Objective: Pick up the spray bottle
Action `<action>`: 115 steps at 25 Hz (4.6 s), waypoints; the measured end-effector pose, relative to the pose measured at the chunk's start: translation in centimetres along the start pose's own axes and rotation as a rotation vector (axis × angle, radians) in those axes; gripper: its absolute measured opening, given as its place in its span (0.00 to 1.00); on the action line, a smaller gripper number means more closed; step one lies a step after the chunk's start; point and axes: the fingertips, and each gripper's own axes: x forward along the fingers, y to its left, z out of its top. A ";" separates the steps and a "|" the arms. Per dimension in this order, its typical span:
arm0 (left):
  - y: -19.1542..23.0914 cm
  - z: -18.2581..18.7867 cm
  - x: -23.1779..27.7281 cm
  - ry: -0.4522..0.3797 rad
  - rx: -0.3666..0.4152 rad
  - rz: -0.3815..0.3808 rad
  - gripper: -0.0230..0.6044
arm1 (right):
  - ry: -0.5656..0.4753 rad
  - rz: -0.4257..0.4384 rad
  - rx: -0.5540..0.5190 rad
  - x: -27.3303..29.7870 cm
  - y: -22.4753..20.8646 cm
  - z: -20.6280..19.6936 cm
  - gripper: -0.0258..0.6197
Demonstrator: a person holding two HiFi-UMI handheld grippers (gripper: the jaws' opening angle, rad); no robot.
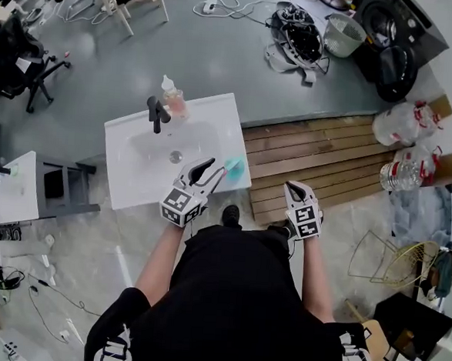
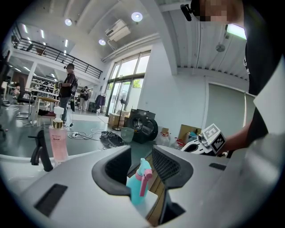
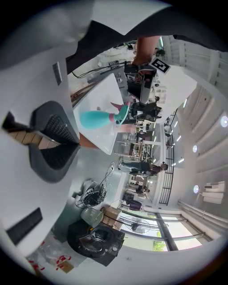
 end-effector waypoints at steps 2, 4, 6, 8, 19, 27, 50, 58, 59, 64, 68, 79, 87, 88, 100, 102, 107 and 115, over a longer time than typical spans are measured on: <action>0.1 0.0 0.1 -0.002 0.003 -0.006 0.32 | -0.012 0.000 -0.004 0.2 -0.2 0.7 0.07; 0.1 0.1 0.4 -0.005 0.008 -0.004 0.40 | -0.013 0.007 -0.012 0.5 -0.2 1.0 0.07; 0.0 0.1 0.5 -0.007 0.019 0.003 0.45 | -0.007 0.017 -0.018 0.8 0.0 0.9 0.07; 0.1 0.0 0.5 -0.011 0.027 0.013 0.48 | 0.001 0.026 -0.022 1.0 0.2 0.7 0.07; 0.3 0.0 1.1 -0.015 0.015 0.037 0.50 | 0.012 0.043 -0.041 1.3 -0.4 0.7 0.06; -0.6 -0.7 2.3 -0.007 0.030 0.014 0.50 | 0.016 0.034 -0.036 1.0 -1.0 0.2 0.06; -1.8 -3.0 7.7 0.085 0.064 -0.028 0.50 | 0.049 -0.022 0.029 -1.0 -4.6 -2.7 0.07; -0.7 -4.5 8.3 0.112 0.043 -0.021 0.50 | 0.065 -0.026 0.049 -1.2 -4.2 -4.2 0.06; -0.7 -4.7 8.4 0.115 0.042 -0.021 0.50 | 0.067 -0.028 0.051 -1.2 -4.2 -4.3 0.07; -0.6 -5.3 8.8 0.131 0.048 -0.012 0.50 | 0.072 -0.029 0.060 -1.4 -4.4 -4.6 0.07; -0.7 -5.5 9.0 0.119 0.044 -0.011 0.50 | 0.074 -0.026 0.060 -1.5 -4.4 -4.7 0.07; -0.1 -6.3 9.2 0.143 0.053 0.005 0.39 | 0.077 -0.021 0.057 -1.1 -4.3 -4.7 0.07; -0.3 -6.4 9.4 0.147 0.060 0.004 0.30 | 0.079 -0.023 0.061 -1.0 -4.3 -4.8 0.06; -0.3 -6.4 9.4 0.146 0.061 0.005 0.28 | 0.079 -0.024 0.060 -1.1 -4.3 -4.9 0.07; -0.1 -6.1 9.7 0.136 0.061 0.014 0.21 | 0.088 -0.026 0.053 -1.2 -4.6 -4.8 0.07; -0.1 -6.1 9.7 0.136 0.062 0.015 0.21 | 0.088 -0.025 0.050 -1.3 -4.5 -4.7 0.07; -0.2 -6.1 9.8 0.142 0.079 0.015 0.21 | 0.084 -0.026 0.043 -1.4 -4.6 -4.5 0.07; -0.6 -6.1 9.6 0.153 0.092 0.009 0.21 | 0.081 -0.030 0.041 -2.0 -4.6 -4.5 0.07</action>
